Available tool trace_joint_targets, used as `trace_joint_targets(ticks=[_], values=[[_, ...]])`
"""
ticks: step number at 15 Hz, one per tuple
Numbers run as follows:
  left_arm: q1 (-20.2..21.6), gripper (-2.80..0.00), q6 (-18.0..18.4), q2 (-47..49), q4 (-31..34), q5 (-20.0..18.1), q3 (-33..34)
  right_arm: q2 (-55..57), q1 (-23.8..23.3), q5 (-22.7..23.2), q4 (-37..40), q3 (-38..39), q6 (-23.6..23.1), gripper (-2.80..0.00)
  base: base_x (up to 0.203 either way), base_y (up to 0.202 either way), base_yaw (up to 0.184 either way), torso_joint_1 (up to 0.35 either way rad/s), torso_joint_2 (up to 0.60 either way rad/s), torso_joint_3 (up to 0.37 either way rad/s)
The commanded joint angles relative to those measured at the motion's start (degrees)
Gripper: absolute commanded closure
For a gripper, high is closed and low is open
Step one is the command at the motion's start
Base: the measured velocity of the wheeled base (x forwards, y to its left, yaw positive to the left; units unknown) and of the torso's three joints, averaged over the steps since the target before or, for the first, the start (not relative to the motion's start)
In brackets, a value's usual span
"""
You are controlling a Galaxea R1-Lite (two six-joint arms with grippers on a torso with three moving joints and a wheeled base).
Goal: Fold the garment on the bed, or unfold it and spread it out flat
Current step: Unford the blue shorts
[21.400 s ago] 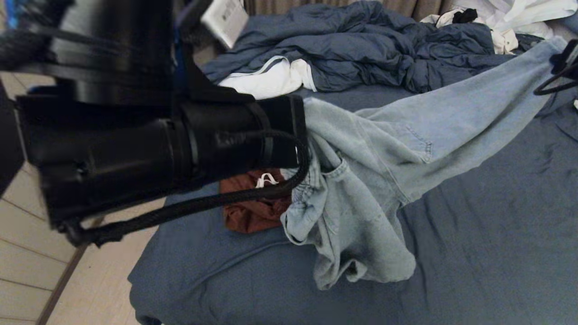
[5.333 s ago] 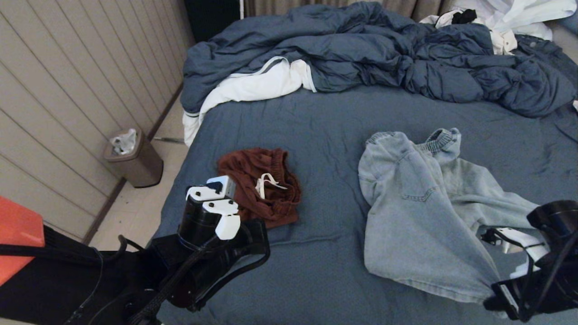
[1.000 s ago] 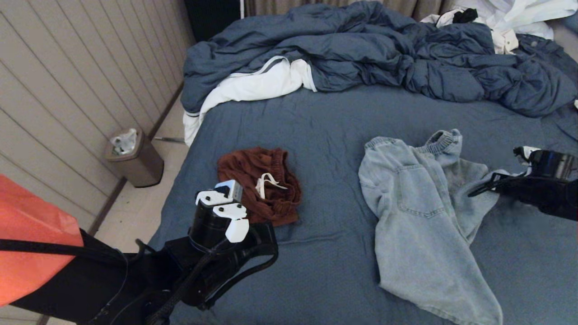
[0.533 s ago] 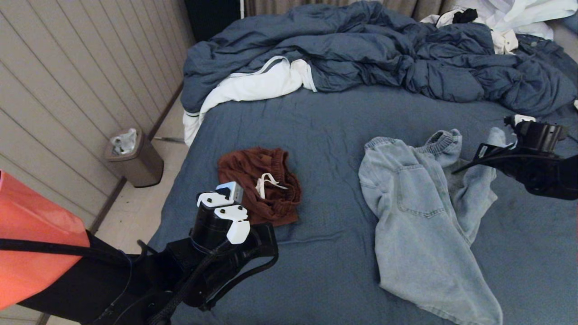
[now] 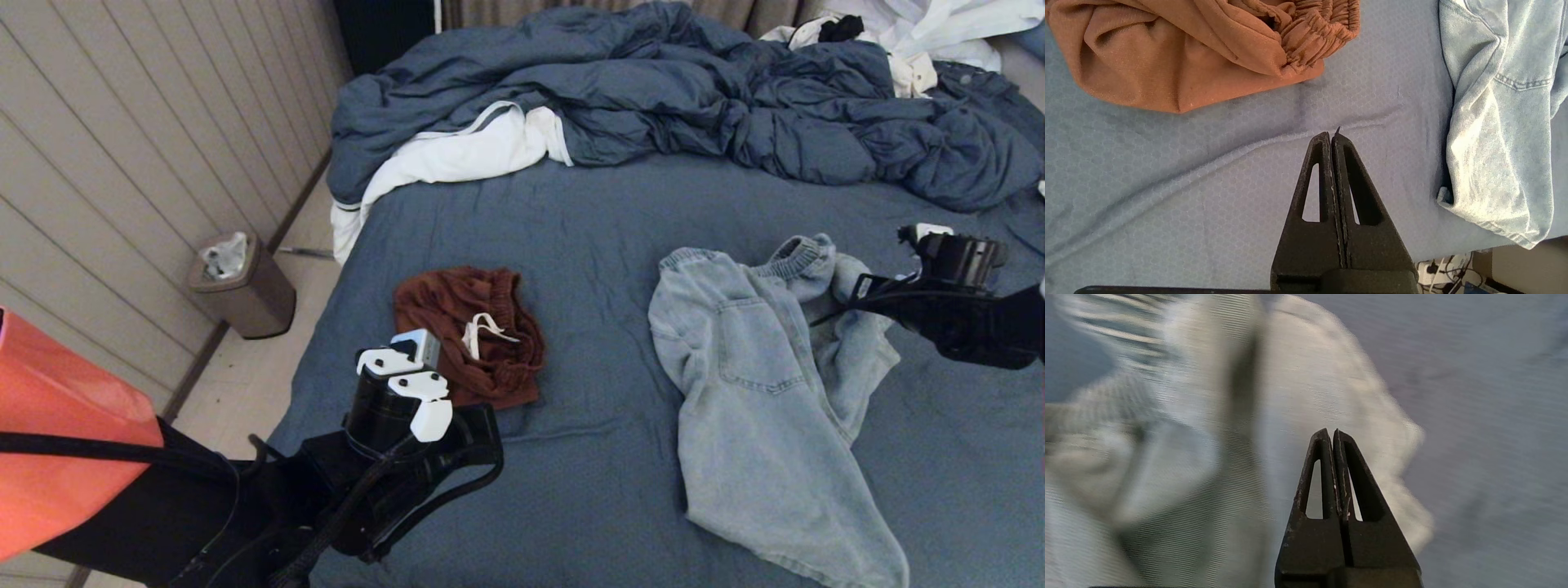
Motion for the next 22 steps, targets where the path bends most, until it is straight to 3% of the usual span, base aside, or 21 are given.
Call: trace_joint_targets(ticks=[1,3,5,6,8,9,12,16,22], values=[[0.0,0.0,-0.23,0.02,-0.28,0.1,0.0,-2.01,-3.45,0.47,1.15,1.29,-1.76,0.0,0.0,0.0,0.0,0.0,0.0,0.0],[0.0,0.0,-0.23,0.1,-0.28,0.1,0.0,-3.81,-5.3,2.24,9.39,-0.2,-2.72,0.0,0.0,0.0,0.0,0.0,0.0,0.0],[0.0,0.0,-0.23,0.02,-0.19,0.1,0.0,-3.63,-6.31,6.44,20.8,-6.4,-2.87,0.0,0.0,0.0,0.0,0.0,0.0,0.0],[0.0,0.0,-0.31,0.02,-0.26,0.1,0.0,-2.58,-6.47,7.69,27.98,-11.06,-2.93,-2.8,0.0,0.0,0.0,0.0,0.0,0.0],[0.0,0.0,-0.24,-0.24,-0.19,0.19,0.0,1.39,-6.6,10.66,42.14,-23.18,-3.22,-2.8,0.0,0.0,0.0,0.0,0.0,0.0],[0.0,0.0,-0.23,-0.24,-0.21,0.19,0.0,2.9,-6.6,11.97,45.23,-26.78,-3.81,-2.8,0.0,0.0,0.0,0.0,0.0,0.0],[0.0,0.0,-0.23,0.02,-0.19,0.19,0.0,8.49,-6.29,15.04,50.06,-26.78,-9.47,-2.8,0.0,0.0,0.0,0.0,0.0,0.0],[0.0,0.0,-0.23,0.81,-0.19,0.19,-0.09,11.26,-6.59,14.38,50.02,-27.13,-12.81,-2.8,0.0,0.0,0.0,0.0,0.0,0.0],[0.0,0.0,-0.23,1.34,-0.28,0.19,-0.18,12.61,-6.7,13.58,45.21,-27.2,-12.55,-2.8,0.0,0.0,0.0,0.0,0.0,0.0]])
